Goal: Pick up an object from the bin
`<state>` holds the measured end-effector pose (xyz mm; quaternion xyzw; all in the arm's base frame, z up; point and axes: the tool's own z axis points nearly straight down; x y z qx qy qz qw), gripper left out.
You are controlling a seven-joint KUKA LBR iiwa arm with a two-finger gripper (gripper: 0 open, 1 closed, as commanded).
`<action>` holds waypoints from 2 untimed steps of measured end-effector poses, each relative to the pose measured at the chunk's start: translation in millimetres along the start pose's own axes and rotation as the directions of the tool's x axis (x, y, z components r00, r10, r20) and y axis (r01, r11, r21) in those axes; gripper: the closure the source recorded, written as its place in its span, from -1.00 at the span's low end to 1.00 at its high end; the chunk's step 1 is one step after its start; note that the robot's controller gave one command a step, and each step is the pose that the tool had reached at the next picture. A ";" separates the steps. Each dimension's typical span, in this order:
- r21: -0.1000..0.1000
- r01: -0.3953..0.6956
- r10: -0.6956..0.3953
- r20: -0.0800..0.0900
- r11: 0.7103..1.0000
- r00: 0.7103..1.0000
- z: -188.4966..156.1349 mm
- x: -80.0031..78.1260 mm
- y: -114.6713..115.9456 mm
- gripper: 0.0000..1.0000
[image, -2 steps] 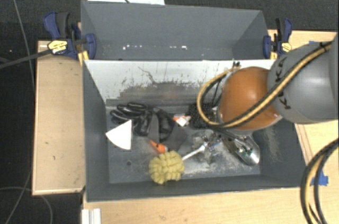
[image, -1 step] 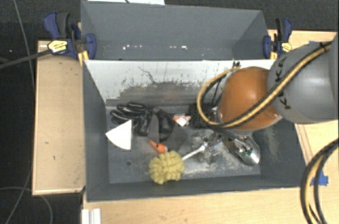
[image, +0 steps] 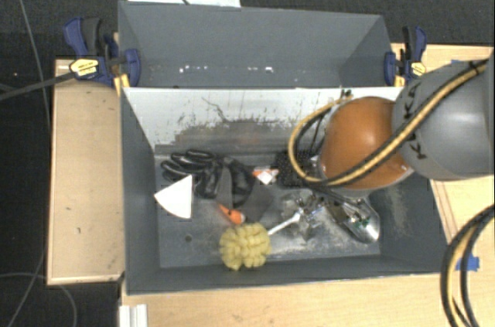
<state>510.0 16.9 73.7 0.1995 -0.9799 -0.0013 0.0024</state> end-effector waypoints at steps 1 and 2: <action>-0.002 0.000 0.000 -0.006 1.000 1.000 -17.9 1.5 0.8 1.00; 0.000 -0.002 0.002 -0.001 1.000 1.000 -37.1 0.2 0.3 1.00</action>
Offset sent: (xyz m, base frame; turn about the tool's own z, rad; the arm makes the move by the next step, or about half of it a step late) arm -0.0013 0.0001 0.0652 -0.0003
